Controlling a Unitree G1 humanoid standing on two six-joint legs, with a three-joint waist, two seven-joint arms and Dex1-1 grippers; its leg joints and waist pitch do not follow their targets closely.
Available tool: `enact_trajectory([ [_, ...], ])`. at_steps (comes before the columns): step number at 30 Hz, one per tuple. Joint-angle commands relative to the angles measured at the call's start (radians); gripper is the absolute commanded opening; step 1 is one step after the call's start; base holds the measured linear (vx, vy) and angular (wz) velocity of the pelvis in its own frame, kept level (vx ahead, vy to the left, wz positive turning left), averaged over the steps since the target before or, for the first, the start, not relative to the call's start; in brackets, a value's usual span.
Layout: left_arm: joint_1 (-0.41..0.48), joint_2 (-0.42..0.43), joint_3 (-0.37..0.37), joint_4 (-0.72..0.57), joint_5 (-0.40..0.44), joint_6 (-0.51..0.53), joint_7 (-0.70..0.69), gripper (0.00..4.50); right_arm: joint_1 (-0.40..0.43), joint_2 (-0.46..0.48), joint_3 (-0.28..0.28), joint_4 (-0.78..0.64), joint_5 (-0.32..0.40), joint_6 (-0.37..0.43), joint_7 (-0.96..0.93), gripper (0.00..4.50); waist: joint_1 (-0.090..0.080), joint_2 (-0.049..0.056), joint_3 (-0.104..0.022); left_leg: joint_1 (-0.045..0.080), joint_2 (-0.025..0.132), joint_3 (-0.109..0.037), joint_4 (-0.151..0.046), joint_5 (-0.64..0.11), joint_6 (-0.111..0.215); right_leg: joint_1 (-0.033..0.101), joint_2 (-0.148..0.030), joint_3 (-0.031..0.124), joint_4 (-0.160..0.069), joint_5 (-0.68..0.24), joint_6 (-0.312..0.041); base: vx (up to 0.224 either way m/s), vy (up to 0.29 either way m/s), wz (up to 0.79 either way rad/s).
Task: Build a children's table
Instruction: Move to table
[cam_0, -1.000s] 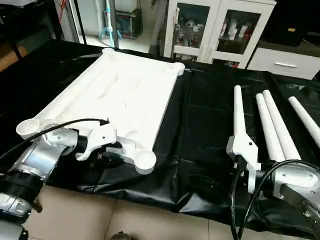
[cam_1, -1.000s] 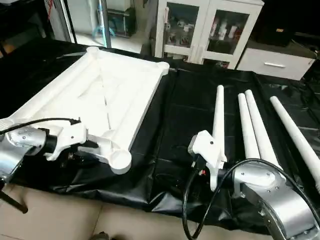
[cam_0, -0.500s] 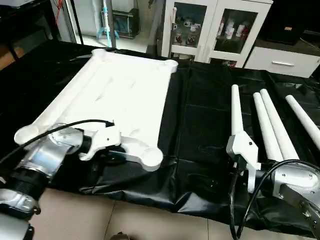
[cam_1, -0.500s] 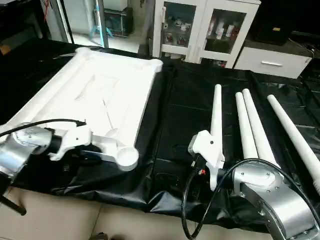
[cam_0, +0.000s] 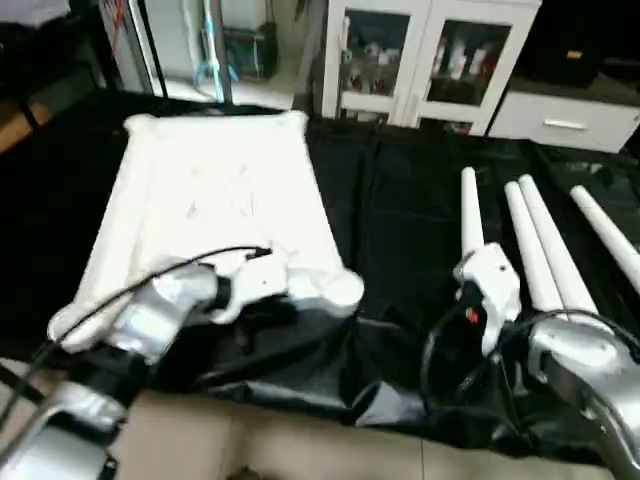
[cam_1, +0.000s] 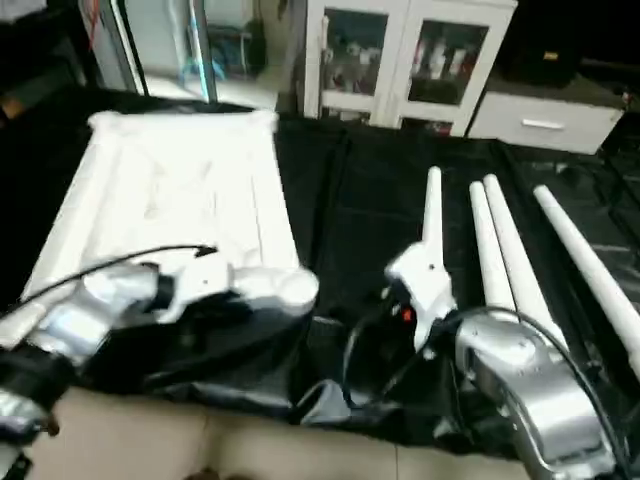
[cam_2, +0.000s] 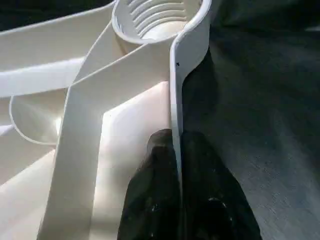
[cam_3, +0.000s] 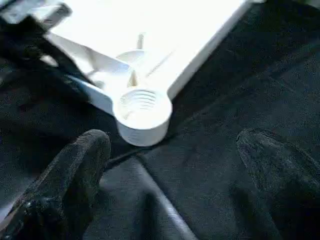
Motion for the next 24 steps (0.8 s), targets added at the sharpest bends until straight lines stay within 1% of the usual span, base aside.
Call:
enact_trajectory([
  [1,-0.002,-0.029,0.012,0.008,-0.015,-0.039,0.057,0.02,-0.015,-0.001,-0.019,0.007,-0.016,-0.006,-0.020,4.50,0.000,-0.009,-0.056,0.012,0.050,-0.014,-0.075,-0.128,-0.002,0.036,-0.087,0.047,-0.077,0.007,-0.196,0.000,0.000,0.00],
  [2,-0.004,-0.034,0.008,0.007,-0.013,-0.052,0.054,0.02,-0.016,0.002,-0.018,0.010,-0.019,-0.004,-0.025,4.50,0.001,-0.009,-0.055,0.012,0.050,-0.013,-0.075,-0.129,0.000,0.036,-0.088,0.047,-0.079,-0.001,-0.193,0.000,0.000,0.00],
  [4,-0.011,-0.042,0.002,0.016,0.003,-0.080,0.066,0.02,-0.017,0.007,-0.018,0.014,-0.022,-0.005,-0.029,4.50,0.001,-0.005,-0.056,0.012,0.051,-0.013,-0.075,-0.129,0.003,0.033,-0.086,0.047,-0.079,-0.007,-0.184,0.000,0.000,0.00],
  [5,-0.018,-0.050,-0.002,0.029,0.011,-0.113,0.072,0.02,-0.016,0.009,-0.019,0.017,-0.025,-0.005,-0.034,4.50,0.001,-0.004,-0.056,0.013,0.052,-0.013,-0.075,-0.132,0.005,0.031,-0.086,0.047,-0.079,-0.005,-0.183,0.000,0.000,0.00],
  [6,-0.018,-0.050,-0.002,0.029,0.011,-0.113,0.072,0.02,-0.016,0.009,-0.019,0.017,-0.025,-0.005,-0.034,4.50,0.002,-0.004,-0.056,0.013,0.052,-0.013,-0.076,-0.133,0.006,0.031,-0.086,0.047,-0.080,-0.006,-0.183,0.000,0.000,0.00],
  [7,-0.024,-0.058,-0.003,0.040,0.016,-0.130,0.082,0.02,-0.016,0.011,-0.020,0.017,-0.028,-0.004,-0.039,4.50,0.005,-0.004,-0.057,0.015,0.053,-0.013,-0.076,-0.134,0.005,0.031,-0.087,0.047,-0.078,-0.004,-0.182,0.000,0.000,0.00],
  [9,-0.040,-0.082,-0.013,0.063,0.023,-0.157,0.091,0.02,-0.015,0.013,-0.022,0.020,-0.030,-0.004,-0.046,4.50,0.009,-0.002,-0.055,0.017,0.053,-0.010,-0.077,-0.149,0.001,0.027,-0.086,0.047,-0.082,-0.027,-0.177,0.000,0.000,0.00],
  [10,-0.045,-0.091,-0.014,0.071,0.028,-0.163,0.099,0.02,-0.015,0.013,-0.022,0.021,-0.031,-0.005,-0.047,4.50,0.013,-0.002,-0.055,0.020,0.053,-0.009,-0.077,-0.165,-0.002,0.025,-0.087,0.048,-0.084,-0.046,-0.175,0.000,0.000,0.00],
  [12,-0.064,-0.117,-0.019,0.097,0.039,-0.185,0.116,0.02,-0.015,0.015,-0.024,0.021,-0.032,-0.003,-0.051,4.50,0.015,-0.001,-0.055,0.021,0.054,-0.006,-0.078,-0.178,-0.004,0.024,-0.089,0.047,-0.087,-0.066,-0.172,0.000,0.000,0.00],
  [13,-0.074,-0.130,-0.018,0.112,0.040,-0.192,0.123,0.02,-0.015,0.017,-0.024,0.019,-0.033,-0.002,-0.054,4.50,0.014,-0.004,-0.055,0.022,0.054,-0.004,-0.079,-0.187,-0.003,0.023,-0.089,0.045,-0.088,-0.075,-0.171,0.000,0.000,0.00],
  [15,-0.088,-0.146,-0.019,0.133,0.044,-0.203,0.129,0.02,-0.016,0.018,-0.027,0.019,-0.034,-0.001,-0.056,4.50,0.015,-0.002,-0.058,0.021,0.054,-0.003,-0.079,-0.180,0.003,0.023,-0.090,0.043,-0.086,-0.061,-0.170,0.000,0.000,0.00],
  [16,-0.102,-0.160,-0.017,0.157,0.051,-0.221,0.144,0.02,-0.014,0.018,-0.027,0.015,-0.034,0.001,-0.057,4.50,0.014,-0.002,-0.057,0.016,0.053,-0.003,-0.080,-0.177,0.008,0.025,-0.093,0.043,-0.086,-0.058,-0.168,0.000,0.000,0.00],
  [17,-0.116,-0.172,-0.016,0.183,0.059,-0.237,0.161,0.02,-0.012,0.019,-0.028,0.012,-0.034,0.003,-0.060,4.50,0.014,0.005,-0.057,0.018,0.052,-0.002,-0.079,-0.185,0.008,0.022,-0.092,0.043,-0.088,-0.063,-0.161,0.000,0.000,0.00],
  [19,-0.134,-0.188,-0.017,0.212,0.065,-0.256,0.172,0.02,-0.009,0.019,-0.030,0.010,-0.033,0.003,-0.062,4.50,0.014,0.002,-0.057,0.017,0.051,-0.002,-0.080,-0.196,0.010,0.023,-0.094,0.042,-0.091,-0.074,-0.158,0.000,0.000,0.00],
  [20,-0.147,-0.200,-0.017,0.227,0.066,-0.268,0.174,0.02,-0.005,0.017,-0.030,0.007,-0.036,0.004,-0.065,4.50,0.014,0.000,-0.056,0.015,0.050,-0.002,-0.080,-0.198,0.011,0.024,-0.096,0.042,-0.093,-0.083,-0.154,0.000,0.000,0.00],
  [21,-0.148,-0.201,-0.017,0.228,0.066,-0.269,0.174,0.02,-0.005,0.017,-0.030,0.007,-0.036,0.004,-0.066,4.50,0.015,0.004,-0.057,0.015,0.052,-0.003,-0.081,-0.199,0.010,0.024,-0.097,0.042,-0.092,-0.086,-0.154,0.000,0.000,0.00],
  [22,-0.154,-0.207,-0.017,0.236,0.067,-0.275,0.177,0.02,-0.004,0.016,-0.030,0.007,-0.037,0.005,-0.066,4.50,0.014,0.002,-0.056,0.014,0.052,-0.003,-0.082,-0.204,0.011,0.024,-0.097,0.041,-0.093,-0.094,-0.151,0.000,0.000,0.00],
  [24,-0.158,-0.212,-0.017,0.242,0.066,-0.278,0.177,0.02,-0.003,0.016,-0.031,0.005,-0.036,0.005,-0.067,4.50,0.014,0.002,-0.057,0.015,0.052,-0.001,-0.081,-0.202,0.017,0.022,-0.098,0.041,-0.095,-0.104,-0.149,0.000,0.000,0.00],
])
